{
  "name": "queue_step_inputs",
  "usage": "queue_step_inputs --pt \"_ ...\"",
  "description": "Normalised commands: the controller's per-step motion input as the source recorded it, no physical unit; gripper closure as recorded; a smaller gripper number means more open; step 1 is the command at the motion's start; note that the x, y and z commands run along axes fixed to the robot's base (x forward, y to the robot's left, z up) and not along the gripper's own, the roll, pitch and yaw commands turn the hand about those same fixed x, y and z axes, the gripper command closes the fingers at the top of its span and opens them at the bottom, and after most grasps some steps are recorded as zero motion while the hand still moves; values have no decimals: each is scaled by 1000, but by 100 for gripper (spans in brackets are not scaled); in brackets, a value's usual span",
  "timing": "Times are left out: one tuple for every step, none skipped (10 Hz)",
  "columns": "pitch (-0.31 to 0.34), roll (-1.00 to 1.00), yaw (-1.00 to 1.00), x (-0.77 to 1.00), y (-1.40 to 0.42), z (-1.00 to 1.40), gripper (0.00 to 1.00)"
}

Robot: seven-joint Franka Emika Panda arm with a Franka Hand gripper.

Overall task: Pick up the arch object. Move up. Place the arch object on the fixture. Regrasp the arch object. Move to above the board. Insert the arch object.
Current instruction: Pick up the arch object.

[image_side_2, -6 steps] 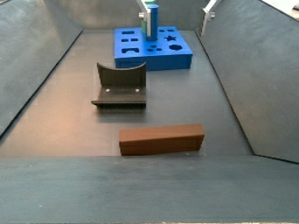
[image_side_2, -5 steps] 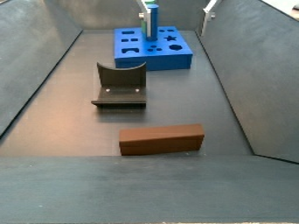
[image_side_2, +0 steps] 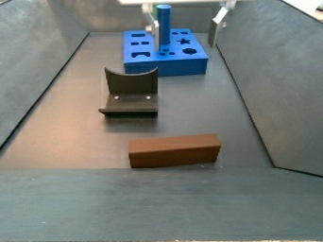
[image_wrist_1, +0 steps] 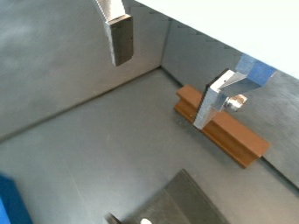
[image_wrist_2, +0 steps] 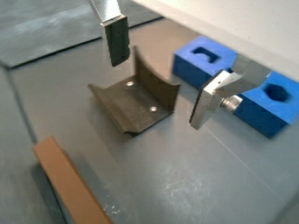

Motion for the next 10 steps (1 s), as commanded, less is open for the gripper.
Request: queue_step_inputs --pt "-9 -24 683 457 91 -351 0" --pt "-13 0 694 377 149 -440 0" --pt "-20 0 740 251 186 -529 0" --pt "0 17 803 103 234 -491 0" --pt "0 33 851 0 297 -423 0" --pt "0 46 854 -51 289 -386 0" --pt "0 41 863 -66 280 -411 0" --pt "-26 17 940 -71 226 -471 0" --pt "-4 16 991 -43 177 -434 0" --pt "53 101 954 0 160 -106 0"
